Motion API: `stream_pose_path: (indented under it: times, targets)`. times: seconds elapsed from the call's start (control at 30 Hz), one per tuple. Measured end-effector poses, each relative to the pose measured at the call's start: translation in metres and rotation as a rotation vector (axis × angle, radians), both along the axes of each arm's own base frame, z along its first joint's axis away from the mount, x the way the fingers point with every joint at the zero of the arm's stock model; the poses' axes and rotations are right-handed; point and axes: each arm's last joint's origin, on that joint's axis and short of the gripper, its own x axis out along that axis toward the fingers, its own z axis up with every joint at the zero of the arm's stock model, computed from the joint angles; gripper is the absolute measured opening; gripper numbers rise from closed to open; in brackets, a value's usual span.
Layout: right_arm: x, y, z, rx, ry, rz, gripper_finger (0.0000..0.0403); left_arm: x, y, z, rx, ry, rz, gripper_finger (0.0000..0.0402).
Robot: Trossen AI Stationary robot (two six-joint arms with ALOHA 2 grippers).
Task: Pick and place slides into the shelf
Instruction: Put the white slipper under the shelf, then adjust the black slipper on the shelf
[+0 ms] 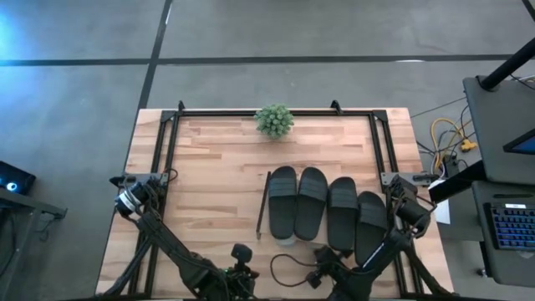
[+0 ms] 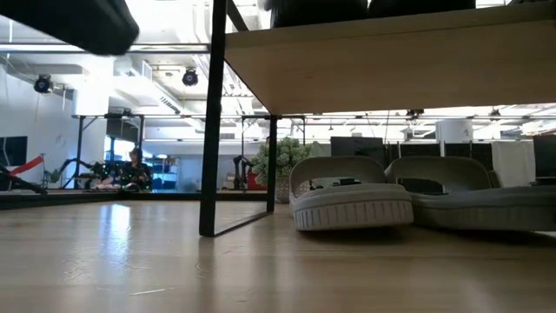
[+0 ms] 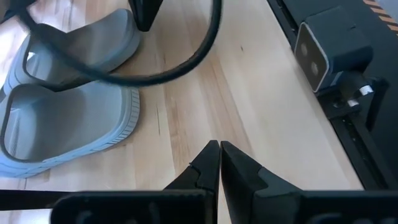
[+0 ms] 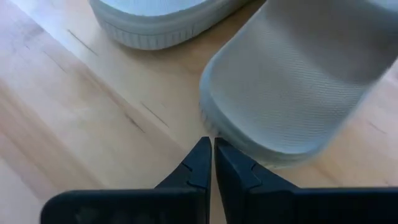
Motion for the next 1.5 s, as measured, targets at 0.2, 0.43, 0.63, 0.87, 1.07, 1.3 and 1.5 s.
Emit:
stream_pose_path:
  times: [0.2,0.43,0.63,0.87,1.07,1.3,1.5]
  targets:
    - [0.01,0.008,0.003,0.036,-0.048,0.072,0.0013,0.002,0.003,-0.001,0.002,0.002,0.008,0.0]
    - [0.009,0.039,0.032,0.11,-0.103,0.171,0.0013,0.007,0.006,0.001,-0.011,-0.001,0.023,0.0]
    - [-0.006,0.081,0.081,0.239,-0.131,0.33,0.0013,0.019,0.002,0.008,-0.281,0.043,-0.044,0.0]
    - [-0.012,0.084,0.164,0.224,-0.13,0.423,0.0013,0.039,0.009,0.048,-0.566,-0.078,-0.073,0.0]
    - [-0.02,0.073,0.234,0.346,-0.24,0.417,0.0013,0.025,0.032,0.116,-0.766,-0.202,-0.002,0.0]
    - [-0.028,0.075,0.289,0.32,-0.482,0.724,0.0013,-0.001,0.054,0.174,-0.86,-0.331,-0.055,0.0]
    - [-0.03,0.069,0.305,0.288,-0.522,0.844,0.0013,-0.006,0.057,0.184,-0.93,-0.338,-0.088,0.0]
